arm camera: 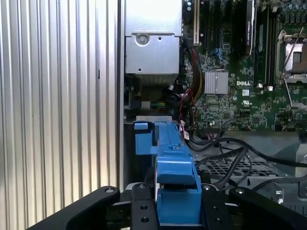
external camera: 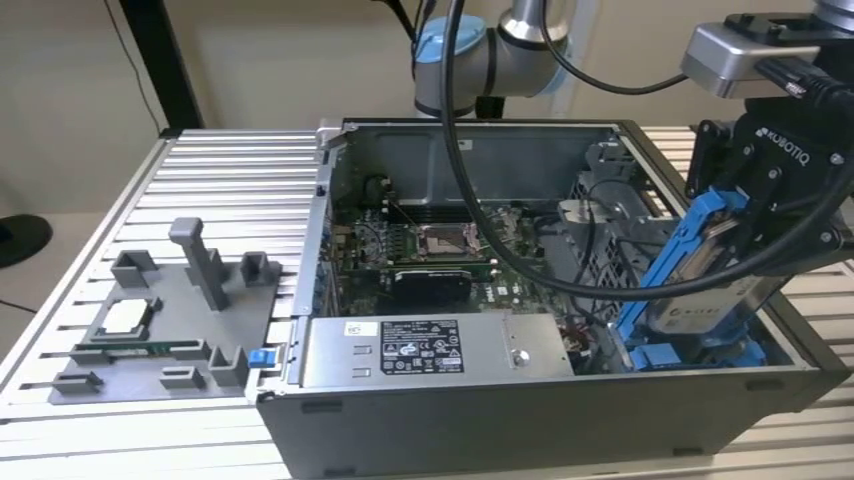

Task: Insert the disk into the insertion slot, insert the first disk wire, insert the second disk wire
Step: 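Insert the disk into the insertion slot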

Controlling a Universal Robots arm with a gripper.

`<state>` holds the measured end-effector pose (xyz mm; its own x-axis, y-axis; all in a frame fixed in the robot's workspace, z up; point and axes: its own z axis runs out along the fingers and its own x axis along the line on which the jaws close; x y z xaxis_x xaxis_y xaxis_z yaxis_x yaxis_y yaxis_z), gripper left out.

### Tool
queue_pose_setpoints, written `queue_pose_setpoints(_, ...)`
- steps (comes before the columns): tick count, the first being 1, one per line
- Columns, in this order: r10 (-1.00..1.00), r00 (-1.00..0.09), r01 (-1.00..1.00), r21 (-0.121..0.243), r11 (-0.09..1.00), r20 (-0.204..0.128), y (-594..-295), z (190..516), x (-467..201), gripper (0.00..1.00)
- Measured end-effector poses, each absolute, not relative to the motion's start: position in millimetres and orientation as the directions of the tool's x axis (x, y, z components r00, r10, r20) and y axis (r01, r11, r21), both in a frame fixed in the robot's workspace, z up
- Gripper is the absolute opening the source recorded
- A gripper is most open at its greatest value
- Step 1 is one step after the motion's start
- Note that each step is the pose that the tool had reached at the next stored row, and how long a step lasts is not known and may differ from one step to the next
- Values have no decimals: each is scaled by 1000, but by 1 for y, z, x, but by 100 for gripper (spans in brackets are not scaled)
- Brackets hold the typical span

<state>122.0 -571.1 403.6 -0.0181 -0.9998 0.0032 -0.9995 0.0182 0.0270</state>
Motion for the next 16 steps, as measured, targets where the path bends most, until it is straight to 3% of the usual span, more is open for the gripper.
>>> queue_pose_setpoints(16,-1000,-16,-1000,-7,16,-8,-571,402,122,0)
